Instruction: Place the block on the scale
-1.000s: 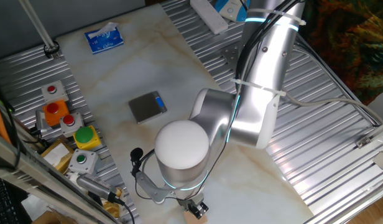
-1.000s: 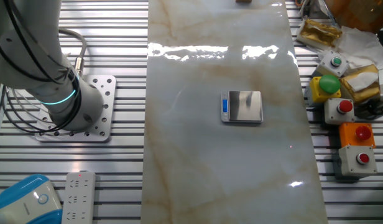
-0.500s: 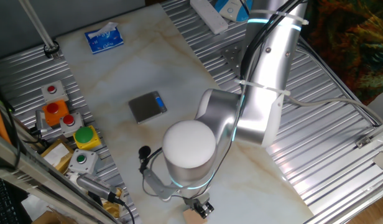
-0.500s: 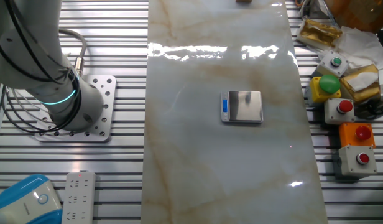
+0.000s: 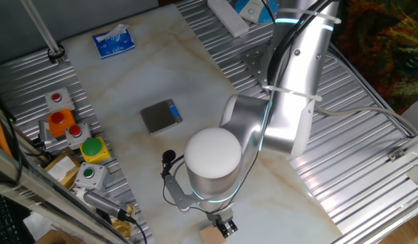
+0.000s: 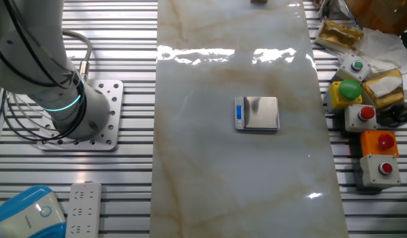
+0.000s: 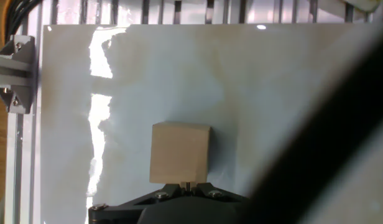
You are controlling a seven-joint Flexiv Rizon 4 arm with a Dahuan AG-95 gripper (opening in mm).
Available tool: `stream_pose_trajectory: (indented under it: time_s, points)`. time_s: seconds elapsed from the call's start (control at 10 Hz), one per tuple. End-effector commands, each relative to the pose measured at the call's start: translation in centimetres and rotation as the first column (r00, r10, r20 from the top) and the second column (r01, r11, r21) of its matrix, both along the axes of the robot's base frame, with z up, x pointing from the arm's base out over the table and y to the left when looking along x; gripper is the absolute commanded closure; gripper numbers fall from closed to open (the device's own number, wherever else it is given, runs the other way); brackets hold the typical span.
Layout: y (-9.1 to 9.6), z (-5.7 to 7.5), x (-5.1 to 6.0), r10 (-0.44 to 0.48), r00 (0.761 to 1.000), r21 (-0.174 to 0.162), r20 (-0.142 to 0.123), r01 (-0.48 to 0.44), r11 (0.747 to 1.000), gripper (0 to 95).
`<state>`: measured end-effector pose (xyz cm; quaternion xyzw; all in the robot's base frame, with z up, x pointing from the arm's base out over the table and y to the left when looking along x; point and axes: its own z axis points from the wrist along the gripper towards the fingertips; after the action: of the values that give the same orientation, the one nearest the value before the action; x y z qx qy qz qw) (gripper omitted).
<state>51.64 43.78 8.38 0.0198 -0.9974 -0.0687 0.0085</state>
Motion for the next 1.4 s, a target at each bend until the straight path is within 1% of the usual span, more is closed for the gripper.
stream_pose_trajectory:
  time_s: [0.1, 0.2, 0.5, 0.9, 1.0, 1.2, 1.4]
  points:
    - [-0.1, 0.0, 0.0, 0.018, 1.000, -0.001, -0.004, -0.018, 1.000, 38.0]
    - [-0.1, 0.0, 0.0, 0.034, 0.999, -0.002, -0.002, -0.034, 0.999, 0.0]
    - [-0.2, 0.1, 0.4, 0.041, 0.999, -0.004, -0.001, -0.041, 0.999, 0.0]
    - [-0.3, 0.2, 1.6, 0.044, 0.999, -0.004, 0.001, -0.044, 0.999, 0.0]
    - [-0.2, 0.0, 2.1, 0.042, 0.999, -0.004, 0.002, -0.042, 0.999, 0.0]
    - [0.6, -1.1, 2.8, 0.029, 1.000, -0.008, -0.002, -0.029, 1.000, 0.0]
    - [0.9, -1.5, 3.0, 0.027, 1.000, -0.007, 0.000, -0.027, 1.000, 0.0]
